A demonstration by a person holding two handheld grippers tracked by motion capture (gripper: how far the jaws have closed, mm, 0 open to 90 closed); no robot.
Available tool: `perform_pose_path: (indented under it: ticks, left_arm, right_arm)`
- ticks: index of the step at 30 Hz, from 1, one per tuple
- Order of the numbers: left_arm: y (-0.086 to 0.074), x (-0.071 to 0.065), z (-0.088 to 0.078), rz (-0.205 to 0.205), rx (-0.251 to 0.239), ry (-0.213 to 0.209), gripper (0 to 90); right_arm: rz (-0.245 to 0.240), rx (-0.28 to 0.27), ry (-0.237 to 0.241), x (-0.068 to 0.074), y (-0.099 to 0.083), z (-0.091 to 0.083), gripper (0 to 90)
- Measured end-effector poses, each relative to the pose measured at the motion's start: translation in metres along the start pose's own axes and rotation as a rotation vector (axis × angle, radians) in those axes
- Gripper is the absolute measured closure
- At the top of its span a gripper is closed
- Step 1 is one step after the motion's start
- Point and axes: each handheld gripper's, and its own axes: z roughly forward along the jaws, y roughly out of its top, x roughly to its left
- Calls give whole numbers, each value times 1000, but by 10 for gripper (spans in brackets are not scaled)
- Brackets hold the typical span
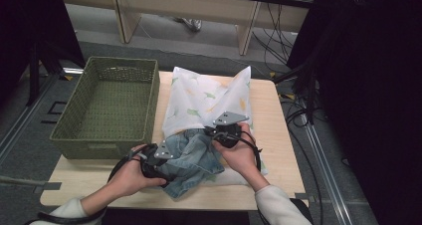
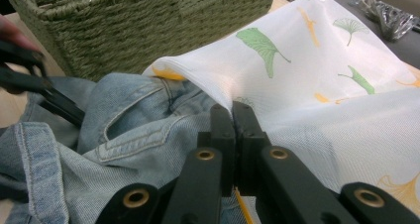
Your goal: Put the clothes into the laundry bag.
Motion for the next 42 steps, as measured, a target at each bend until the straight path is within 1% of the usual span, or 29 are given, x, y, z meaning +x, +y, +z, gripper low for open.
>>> perform_pose_path:
  ticks: [1,3,4,5,6,7,9,10,11,14,17,18,21,26,27,28,29,30,32,33,36,38,41,42]
  left_arm:
    - [0,2,4,-8,15,-6,363]
    - [2,3,10,-8,28,7,459]
    - [4,5,13,-6,36,19,528]
    - [5,6,14,-15,39,18,597]
    - [6,8,16,-33,47,4,627]
    - [7,9,16,-47,55,-13,671]
    - [9,13,16,-59,62,-24,767]
    - [9,14,16,-76,63,-35,800]
    - [10,14,15,-83,61,-36,825]
    - [11,14,11,-93,48,-34,843]
    - [15,12,5,-113,-2,-38,850]
    - [17,11,3,-113,-22,-42,851]
    - [23,8,-5,-111,-67,-36,853]
    - [35,6,-12,-114,-128,-26,854]
    - [38,5,-13,-114,-135,-24,854]
    - [41,5,-14,-114,-147,-25,854]
    - [45,5,-15,-113,-156,-23,854]
    - [48,5,-17,-112,-171,-15,854]
    - [56,5,-20,-90,-204,15,854]
    - [60,5,-22,-86,-217,22,854]
    - [69,4,-24,-82,-235,26,854]
    - [74,4,-23,-81,-241,26,854]
    - [76,3,-18,-72,-237,33,853]
    - [76,2,-15,-59,-228,43,853]
  right_arm:
    - [2,3,1,1,0,0,900]
    - [2,8,4,2,0,0,900]
    - [1,8,5,2,0,0,900]
    - [6,11,6,2,-1,1,900]
    - [-1,10,10,2,-1,2,900]
    - [1,10,14,2,-1,2,900]
    - [4,16,15,3,-1,2,900]
    - [6,15,16,3,-1,2,900]
    - [6,15,17,3,-1,2,900]
    - [2,13,17,2,-1,2,900]
    - [15,14,19,4,-1,2,900]
    - [4,10,22,4,-1,2,900]
    - [4,4,20,6,1,1,900]
    - [5,-17,15,9,3,0,900]
    - [13,-19,18,10,4,0,900]
    - [3,-27,17,11,4,0,900]
    - [5,-24,16,11,5,-1,900]
    - [3,-30,19,12,5,-1,900]
    - [8,-42,17,13,6,-2,900]
    - [1,-54,18,13,6,-3,900]
    - [-3,-62,15,14,8,-4,900]
    - [4,-64,14,14,8,-5,900]
    - [-3,-73,10,13,9,-6,900]
    - [0,-72,10,13,8,-7,900]
